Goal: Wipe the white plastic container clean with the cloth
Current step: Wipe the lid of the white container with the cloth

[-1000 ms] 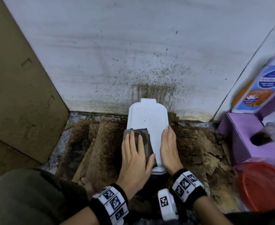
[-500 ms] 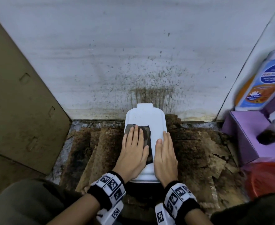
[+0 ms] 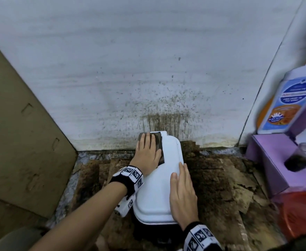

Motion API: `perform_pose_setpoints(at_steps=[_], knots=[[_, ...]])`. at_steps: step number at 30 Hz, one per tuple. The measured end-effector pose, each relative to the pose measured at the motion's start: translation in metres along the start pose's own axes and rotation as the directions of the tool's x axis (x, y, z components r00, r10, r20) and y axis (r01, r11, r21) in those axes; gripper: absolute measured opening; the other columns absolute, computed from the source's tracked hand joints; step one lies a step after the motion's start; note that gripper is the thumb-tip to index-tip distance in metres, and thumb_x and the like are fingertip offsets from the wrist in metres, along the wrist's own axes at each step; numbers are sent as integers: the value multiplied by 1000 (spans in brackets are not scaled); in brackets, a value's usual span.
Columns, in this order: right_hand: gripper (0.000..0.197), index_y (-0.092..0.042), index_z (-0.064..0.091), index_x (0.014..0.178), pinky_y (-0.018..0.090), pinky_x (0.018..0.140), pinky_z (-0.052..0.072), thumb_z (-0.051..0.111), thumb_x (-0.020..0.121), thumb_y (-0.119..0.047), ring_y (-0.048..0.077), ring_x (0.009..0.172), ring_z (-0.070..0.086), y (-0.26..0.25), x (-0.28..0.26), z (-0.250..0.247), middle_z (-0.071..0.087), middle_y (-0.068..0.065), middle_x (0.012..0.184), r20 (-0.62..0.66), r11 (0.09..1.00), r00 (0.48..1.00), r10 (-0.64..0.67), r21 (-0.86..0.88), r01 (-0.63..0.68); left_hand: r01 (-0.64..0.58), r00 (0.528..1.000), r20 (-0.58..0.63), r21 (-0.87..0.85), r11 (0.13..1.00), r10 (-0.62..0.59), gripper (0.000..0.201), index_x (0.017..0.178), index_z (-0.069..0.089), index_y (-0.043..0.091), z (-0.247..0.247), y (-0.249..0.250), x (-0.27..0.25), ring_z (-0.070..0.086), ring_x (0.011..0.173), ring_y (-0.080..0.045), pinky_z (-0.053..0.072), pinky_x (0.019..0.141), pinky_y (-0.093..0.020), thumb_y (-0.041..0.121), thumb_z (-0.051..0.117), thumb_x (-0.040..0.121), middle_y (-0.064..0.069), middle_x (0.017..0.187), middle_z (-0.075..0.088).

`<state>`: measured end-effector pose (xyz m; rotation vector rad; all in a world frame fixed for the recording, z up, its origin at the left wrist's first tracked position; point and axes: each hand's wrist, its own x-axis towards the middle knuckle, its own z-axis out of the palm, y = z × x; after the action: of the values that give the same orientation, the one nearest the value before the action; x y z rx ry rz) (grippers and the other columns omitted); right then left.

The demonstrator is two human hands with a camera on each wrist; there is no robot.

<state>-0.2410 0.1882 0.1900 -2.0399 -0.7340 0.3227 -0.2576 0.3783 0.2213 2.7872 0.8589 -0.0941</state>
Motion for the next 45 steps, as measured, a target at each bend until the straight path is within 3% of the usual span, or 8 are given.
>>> perform_pose_setpoints(at_steps=[7, 12, 17, 20, 24, 31, 37, 45], knots=[[89, -24, 19, 159, 26, 121, 19, 4, 86, -73, 10, 153, 16, -6, -2, -3, 15, -5, 167, -8, 1000, 1000, 0, -15, 0, -9, 1000, 13, 46, 999, 9, 68, 160, -4, 4, 0, -2, -2, -14, 154, -36, -4, 125, -49, 42, 18, 109, -17, 168, -12], [87, -27, 17, 159, 25, 120, 18, 4, 87, -73, 9, 152, 16, -4, -4, -4, 14, -6, 167, 5, 1000, 1000, 10, -11, -10, -35, 999, -1, 106, 994, 35, 94, 160, -4, 5, 10, 2, -31, -15, 155, -33, -4, 124, -47, 56, -18, 83, -16, 168, -14], [87, -25, 16, 159, 26, 121, 18, 4, 87, -73, 9, 153, 15, -3, -5, -2, 14, -5, 167, 0, 1000, 1000, -3, -15, 3, -110, 994, -12, 111, 988, 112, 98, 160, -3, 5, 26, 1, -73, -18, 154, -34, -5, 125, -47, 62, -31, 85, -17, 167, -14], [95, -26, 14, 159, 28, 123, 18, -2, 84, -81, 8, 153, 13, -1, -5, -2, 13, -5, 168, 1, 1000, 1000, -6, -17, 6, -140, 987, -62, 117, 983, 148, 93, 160, 7, 2, 32, 0, -82, -8, 154, -37, -1, 123, -51, 61, -22, 93, -19, 167, -4], [89, -27, 13, 160, 30, 124, 18, 4, 86, -76, 7, 153, 11, -2, -2, -3, 10, -6, 168, 12, 1000, 1000, 9, -9, -9, -137, 990, -6, 94, 986, 138, 103, 159, -9, 8, 25, 0, -73, -23, 153, -31, -12, 123, -46, 66, -35, 77, -12, 165, -23], [89, -26, 13, 160, 27, 124, 15, 4, 86, -74, 5, 153, 9, -5, -3, -4, 9, -9, 168, 29, 1000, 999, 26, -9, -26, -73, 997, 23, 90, 993, 71, 96, 160, -7, 8, 5, -1, -16, -16, 155, -29, -7, 123, -44, 61, -17, 80, -13, 168, -15], [91, -28, 10, 160, 25, 122, 13, 3, 85, -77, 4, 153, 7, -5, -2, -4, 6, -11, 168, 45, 999, 999, 29, -17, -28, -45, 999, 8, 67, 997, 45, 66, 161, 0, 9, -11, -2, 28, -2, 156, -30, 1, 125, -45, 44, 19, 109, -12, 170, -3], [100, -26, 10, 161, 25, 124, 12, -4, 80, -85, 3, 153, 5, -2, -3, -3, 6, -10, 168, 30, 1000, 999, 14, -22, -13, -71, 997, -1, 115, 991, 72, 73, 161, 5, 7, -7, -10, 38, 7, 154, -34, 8, 124, -47, 53, 8, 104, -13, 169, 6]])
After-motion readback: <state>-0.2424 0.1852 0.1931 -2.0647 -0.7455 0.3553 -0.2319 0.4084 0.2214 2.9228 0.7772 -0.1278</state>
